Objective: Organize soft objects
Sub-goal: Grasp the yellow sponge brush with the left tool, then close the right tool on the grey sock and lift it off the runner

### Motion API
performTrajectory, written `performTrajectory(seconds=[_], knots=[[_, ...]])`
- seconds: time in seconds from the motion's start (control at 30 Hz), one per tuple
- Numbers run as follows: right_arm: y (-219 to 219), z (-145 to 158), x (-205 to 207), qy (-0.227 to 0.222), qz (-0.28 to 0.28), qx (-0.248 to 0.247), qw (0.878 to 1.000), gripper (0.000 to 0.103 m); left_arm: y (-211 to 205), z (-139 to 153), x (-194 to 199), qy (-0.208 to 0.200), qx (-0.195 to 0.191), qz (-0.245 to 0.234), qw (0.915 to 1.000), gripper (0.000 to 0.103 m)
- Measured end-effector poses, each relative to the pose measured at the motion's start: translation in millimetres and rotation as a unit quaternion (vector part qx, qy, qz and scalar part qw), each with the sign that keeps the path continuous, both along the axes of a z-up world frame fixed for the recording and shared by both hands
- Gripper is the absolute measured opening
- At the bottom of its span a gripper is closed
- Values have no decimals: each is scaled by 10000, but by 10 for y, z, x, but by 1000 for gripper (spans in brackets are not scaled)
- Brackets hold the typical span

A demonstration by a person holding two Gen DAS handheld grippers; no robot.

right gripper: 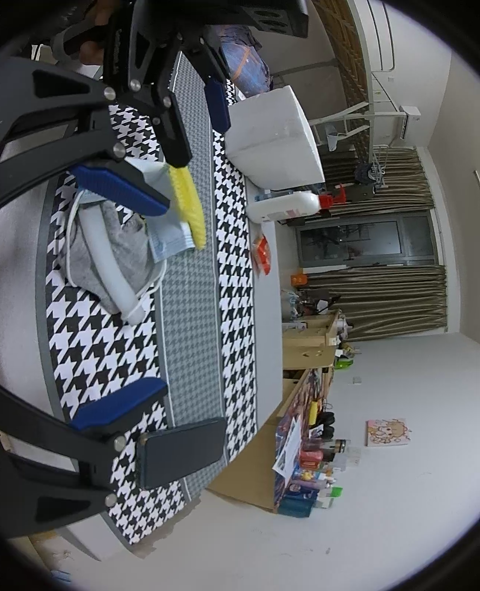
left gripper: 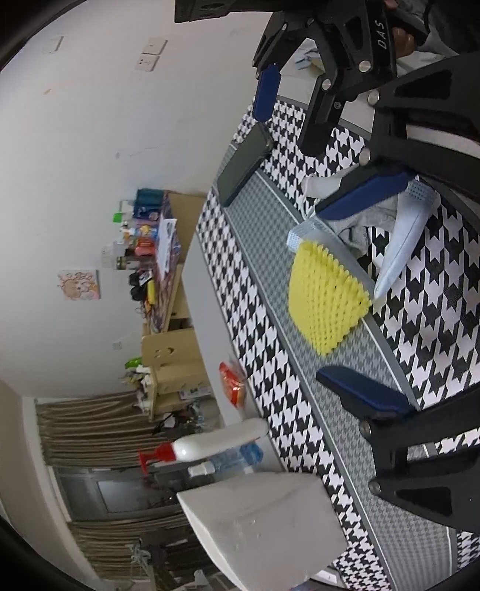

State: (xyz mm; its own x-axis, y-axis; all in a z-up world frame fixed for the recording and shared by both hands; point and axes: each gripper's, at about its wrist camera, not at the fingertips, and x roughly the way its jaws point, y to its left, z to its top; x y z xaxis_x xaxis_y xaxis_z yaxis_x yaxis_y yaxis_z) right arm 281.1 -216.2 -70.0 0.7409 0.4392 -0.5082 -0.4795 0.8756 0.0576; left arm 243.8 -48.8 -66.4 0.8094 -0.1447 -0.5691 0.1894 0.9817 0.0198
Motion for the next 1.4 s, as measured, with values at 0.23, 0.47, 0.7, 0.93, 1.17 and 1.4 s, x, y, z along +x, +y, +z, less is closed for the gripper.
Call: performTrajectory(seconds=[0.23,0.47,0.7,0.93,1.17,1.4], knots=[[6,-46,53,141,49,37,9999,92,-19,-122,145,293,33,-55,9995,62],[112,-60,109,217,233,3,9995,92,28,-189,193,453,-80,-74,9989,43],[199,-116,186,330,396,-28,9987,92,43,-245,262,574,-121,-107,9982,24],[210,-205,237,611,355,-99,9975,92,84,-257,300,616,-206,-89,9979,16],[233,-262,225,825,372,-145,9958,86,140,-166,217,403,-324,-34,9987,12],[231,-331,256,1188,321,-87,9924,65,150,-132,180,336,-342,-46,9988,11]])
